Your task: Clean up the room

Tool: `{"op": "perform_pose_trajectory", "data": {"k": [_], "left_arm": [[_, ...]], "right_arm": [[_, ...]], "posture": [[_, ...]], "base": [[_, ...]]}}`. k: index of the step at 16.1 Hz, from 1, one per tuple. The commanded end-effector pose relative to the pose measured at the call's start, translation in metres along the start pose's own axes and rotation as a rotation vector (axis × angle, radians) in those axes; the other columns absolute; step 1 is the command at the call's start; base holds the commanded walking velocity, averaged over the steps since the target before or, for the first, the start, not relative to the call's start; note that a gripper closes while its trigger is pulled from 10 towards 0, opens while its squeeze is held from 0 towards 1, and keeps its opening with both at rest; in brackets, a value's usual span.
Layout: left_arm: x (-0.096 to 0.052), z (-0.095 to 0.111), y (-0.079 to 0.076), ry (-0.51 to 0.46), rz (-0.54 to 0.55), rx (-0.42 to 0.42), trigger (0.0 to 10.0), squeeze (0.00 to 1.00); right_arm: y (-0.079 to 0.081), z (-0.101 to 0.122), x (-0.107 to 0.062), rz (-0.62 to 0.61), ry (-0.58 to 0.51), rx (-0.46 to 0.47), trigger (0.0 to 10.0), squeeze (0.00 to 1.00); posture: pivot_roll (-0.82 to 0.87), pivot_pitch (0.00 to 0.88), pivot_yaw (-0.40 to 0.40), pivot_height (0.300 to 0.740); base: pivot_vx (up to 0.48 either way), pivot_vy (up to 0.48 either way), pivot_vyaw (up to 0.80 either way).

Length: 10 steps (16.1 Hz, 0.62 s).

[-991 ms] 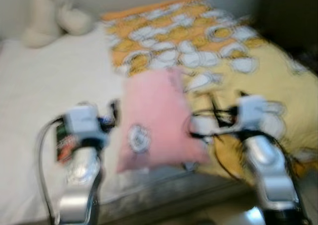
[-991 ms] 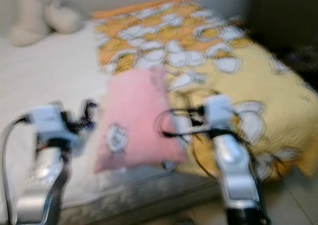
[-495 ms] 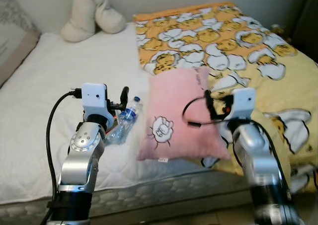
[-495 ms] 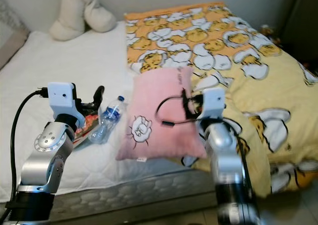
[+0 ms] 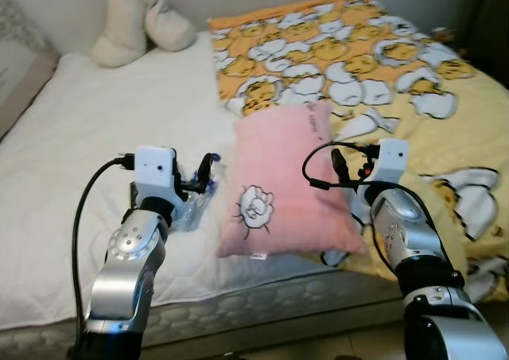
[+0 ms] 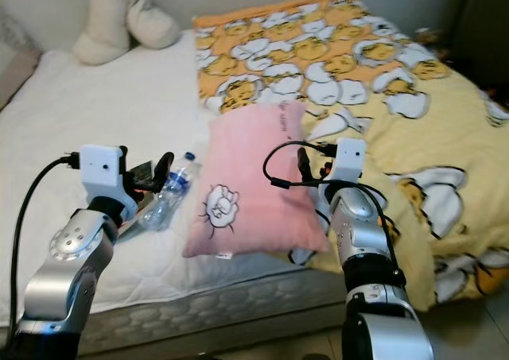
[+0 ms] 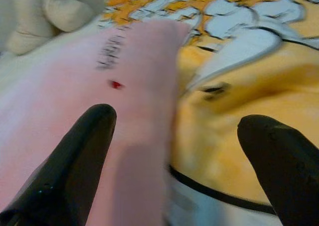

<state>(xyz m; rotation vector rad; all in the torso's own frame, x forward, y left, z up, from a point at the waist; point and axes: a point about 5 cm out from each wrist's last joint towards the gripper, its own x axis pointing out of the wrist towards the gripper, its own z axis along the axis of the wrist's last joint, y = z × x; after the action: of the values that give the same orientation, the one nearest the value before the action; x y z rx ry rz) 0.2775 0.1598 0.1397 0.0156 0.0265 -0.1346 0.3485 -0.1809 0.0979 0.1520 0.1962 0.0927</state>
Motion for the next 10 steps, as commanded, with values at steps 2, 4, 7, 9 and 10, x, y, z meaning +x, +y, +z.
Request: {"op": "perform_pose_trajectory", "data": {"k": [2, 4, 7, 9, 10], "left_arm": [[-0.004, 0.002, 0.004, 0.001, 0.033, -0.02, 10.0, 0.0], [-0.005, 0.001, -0.002, 0.011, 0.019, -0.031, 10.0, 0.0], [-0.006, 0.003, -0.003, 0.015, 0.01, -0.028, 10.0, 0.0], [-0.008, 0.003, 0.0, 0.015, 0.019, -0.025, 10.0, 0.0], [-0.009, 0.003, 0.001, 0.018, 0.025, -0.024, 10.0, 0.0]], "right_arm": [[0.02, 0.005, -0.005, 0.091, -0.009, 0.06, 10.0, 0.0], [0.023, -0.002, -0.005, 0.107, 0.044, 0.12, 10.0, 0.0], [0.02, -0.005, -0.011, 0.071, 0.104, 0.138, 10.0, 0.0], [0.015, 0.001, -0.02, 0.026, 0.078, 0.091, 10.0, 0.0], [0.014, 0.005, -0.03, 0.006, 0.065, 0.036, 10.0, 0.0]], "posture": [[-0.08, 0.0, 0.171, 0.74], [-0.08, 0.0, 0.171, 0.74], [-0.08, 0.0, 0.168, 0.74], [-0.08, 0.0, 0.163, 0.74], [-0.08, 0.0, 0.159, 0.74]], "base": [[0.0, 0.0, 0.0], [0.0, 0.0, 0.0], [0.0, 0.0, 0.0], [0.0, 0.0, 0.0], [0.0, 0.0, 0.0]]}}
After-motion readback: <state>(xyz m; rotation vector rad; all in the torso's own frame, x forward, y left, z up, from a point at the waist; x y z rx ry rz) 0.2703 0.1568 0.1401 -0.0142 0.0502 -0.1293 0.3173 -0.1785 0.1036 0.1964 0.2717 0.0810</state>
